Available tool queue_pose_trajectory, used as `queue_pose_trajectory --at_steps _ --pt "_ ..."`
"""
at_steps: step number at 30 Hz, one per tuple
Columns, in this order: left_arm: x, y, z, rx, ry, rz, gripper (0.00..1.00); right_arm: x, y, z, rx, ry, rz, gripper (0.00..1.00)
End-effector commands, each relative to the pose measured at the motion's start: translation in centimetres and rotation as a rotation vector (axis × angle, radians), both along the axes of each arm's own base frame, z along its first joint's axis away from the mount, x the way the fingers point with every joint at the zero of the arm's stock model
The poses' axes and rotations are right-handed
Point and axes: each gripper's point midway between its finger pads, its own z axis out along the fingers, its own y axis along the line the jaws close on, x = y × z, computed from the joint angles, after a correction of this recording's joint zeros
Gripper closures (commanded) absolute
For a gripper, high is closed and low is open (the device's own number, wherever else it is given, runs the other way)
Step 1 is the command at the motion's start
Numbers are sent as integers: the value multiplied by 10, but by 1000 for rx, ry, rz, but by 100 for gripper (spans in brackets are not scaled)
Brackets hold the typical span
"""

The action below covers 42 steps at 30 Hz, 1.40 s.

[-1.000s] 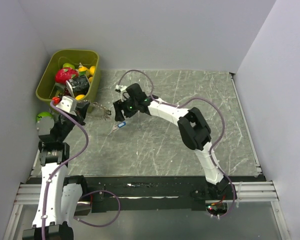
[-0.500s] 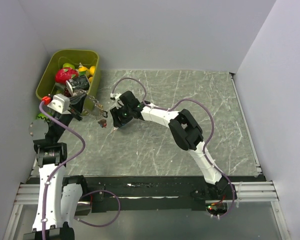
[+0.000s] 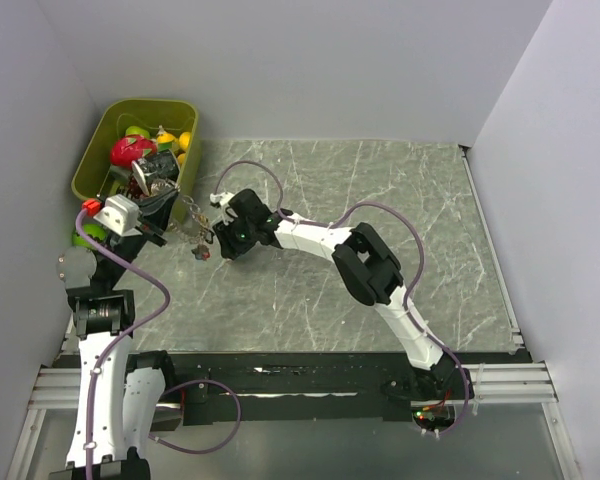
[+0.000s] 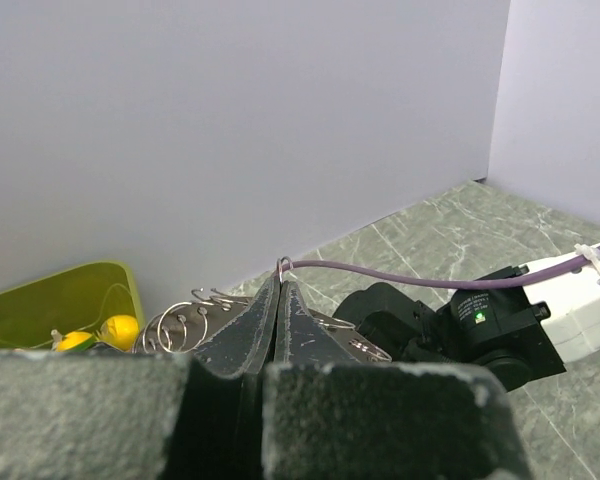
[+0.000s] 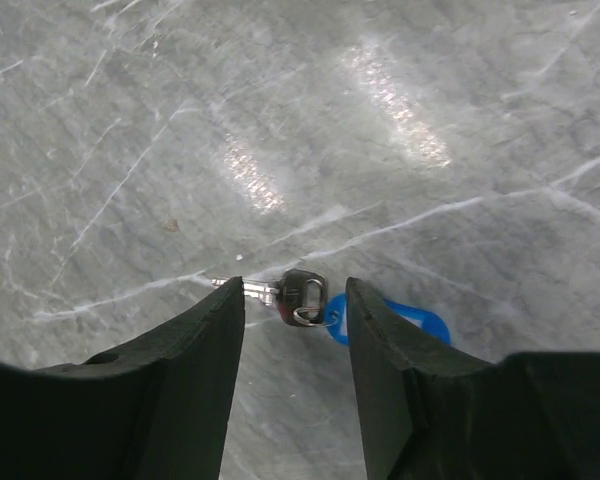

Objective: Put the keys on the keyring

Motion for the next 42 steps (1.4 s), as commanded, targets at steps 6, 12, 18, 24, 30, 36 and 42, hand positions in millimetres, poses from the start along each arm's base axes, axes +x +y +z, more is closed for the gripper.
queue_pose_trajectory --at_steps 6,12,18,24,30,36,42 --pt "-13 -4 19 19 -92 -15 99 -9 -20 -23 -138 13 -29 55" --pt "-15 -6 16 17 -96 -28 99 -15 -42 -30 -191 22 -88 66" --pt "-16 -7 15 18 -95 -35 99 -21 -67 -38 -281 43 -157 83" --pt "-17 -11 11 26 -93 -55 99 -20 -72 -9 -211 13 -191 100" --pt "-18 -22 -1 61 -62 -116 99 -12 -90 36 -183 -45 -202 100" --pt "-18 -35 -23 91 -12 -204 99 -9 -120 92 -88 -115 -208 100" --pt "-20 -51 -48 69 61 -312 99 -16 -147 136 27 -167 -165 100"
